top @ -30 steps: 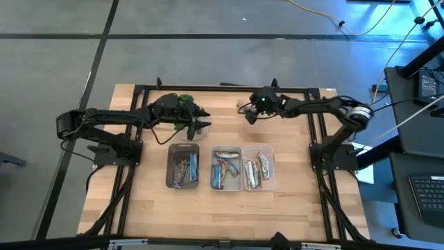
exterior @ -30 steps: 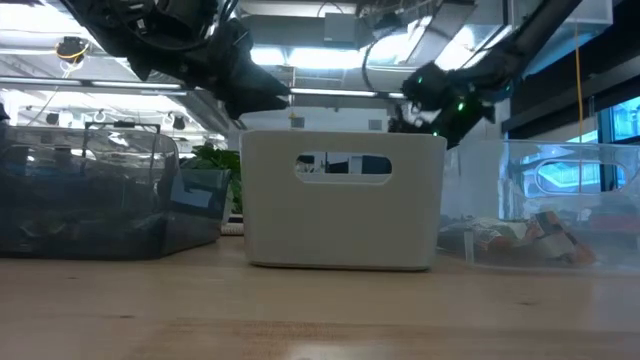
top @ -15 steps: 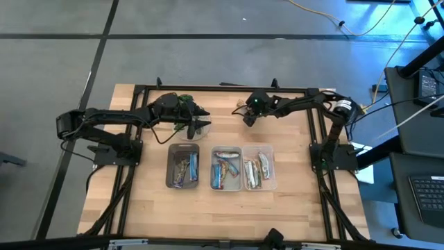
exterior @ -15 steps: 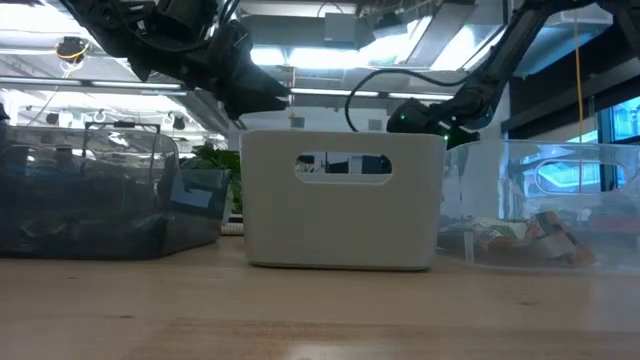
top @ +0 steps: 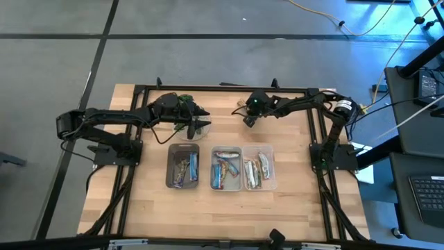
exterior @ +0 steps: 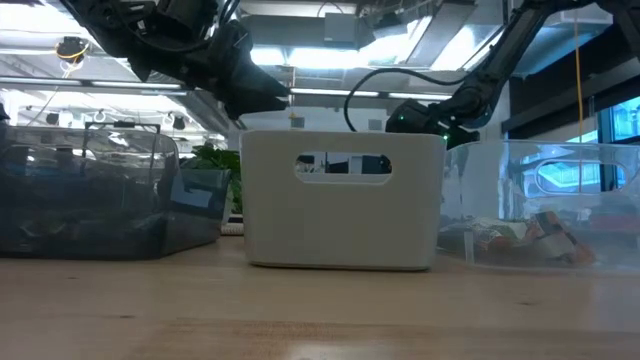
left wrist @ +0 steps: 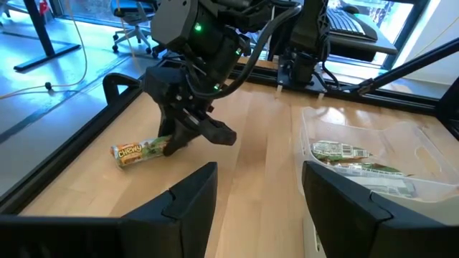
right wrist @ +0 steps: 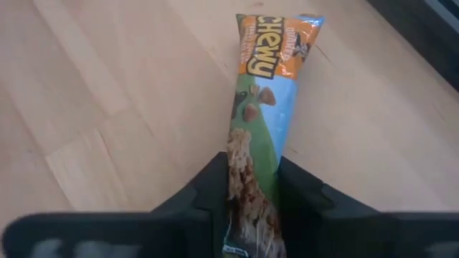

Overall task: Pick and place Granola Bars by type
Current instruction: Put the granola bar into the transparent bin

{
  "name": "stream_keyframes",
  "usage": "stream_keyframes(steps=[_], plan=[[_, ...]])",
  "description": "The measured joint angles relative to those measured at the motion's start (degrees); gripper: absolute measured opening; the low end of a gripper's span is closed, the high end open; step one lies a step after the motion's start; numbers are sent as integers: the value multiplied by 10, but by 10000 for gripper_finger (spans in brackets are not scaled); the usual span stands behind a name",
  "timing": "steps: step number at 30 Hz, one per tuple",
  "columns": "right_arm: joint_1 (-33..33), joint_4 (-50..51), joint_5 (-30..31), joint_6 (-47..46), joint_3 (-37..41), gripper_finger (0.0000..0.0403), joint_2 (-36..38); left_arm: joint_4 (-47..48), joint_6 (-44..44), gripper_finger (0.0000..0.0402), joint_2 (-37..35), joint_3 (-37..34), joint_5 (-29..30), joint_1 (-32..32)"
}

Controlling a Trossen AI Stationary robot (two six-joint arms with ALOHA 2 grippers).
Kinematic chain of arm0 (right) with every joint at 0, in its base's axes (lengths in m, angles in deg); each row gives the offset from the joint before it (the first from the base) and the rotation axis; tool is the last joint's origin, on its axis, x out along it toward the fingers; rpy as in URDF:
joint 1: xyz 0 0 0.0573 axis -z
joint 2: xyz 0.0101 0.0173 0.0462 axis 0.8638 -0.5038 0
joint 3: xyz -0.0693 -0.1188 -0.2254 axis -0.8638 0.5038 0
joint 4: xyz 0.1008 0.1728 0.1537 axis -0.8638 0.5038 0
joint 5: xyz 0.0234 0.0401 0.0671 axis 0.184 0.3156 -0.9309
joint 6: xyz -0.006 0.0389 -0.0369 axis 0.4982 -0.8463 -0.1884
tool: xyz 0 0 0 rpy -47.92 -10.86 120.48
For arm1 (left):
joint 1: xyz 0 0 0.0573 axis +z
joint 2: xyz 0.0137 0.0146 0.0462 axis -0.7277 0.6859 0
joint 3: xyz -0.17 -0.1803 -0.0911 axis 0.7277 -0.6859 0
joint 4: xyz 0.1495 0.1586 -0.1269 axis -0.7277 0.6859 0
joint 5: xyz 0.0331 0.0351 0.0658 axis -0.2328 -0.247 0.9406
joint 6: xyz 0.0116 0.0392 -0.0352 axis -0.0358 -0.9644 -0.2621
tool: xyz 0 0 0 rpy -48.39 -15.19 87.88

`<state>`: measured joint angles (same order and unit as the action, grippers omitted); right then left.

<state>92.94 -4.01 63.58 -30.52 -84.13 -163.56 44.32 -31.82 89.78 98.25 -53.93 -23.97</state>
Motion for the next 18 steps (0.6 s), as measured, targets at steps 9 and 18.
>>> stream_keyframes(steps=[9, 18], plan=[[-5, 18, 10, 0, 2, 79, 15, 0, 0, 196, 0, 0, 0, 0], [-51, 132, 6, -48, 3, 74, 159, 2, 0, 196, 0, 0, -1, 0]])
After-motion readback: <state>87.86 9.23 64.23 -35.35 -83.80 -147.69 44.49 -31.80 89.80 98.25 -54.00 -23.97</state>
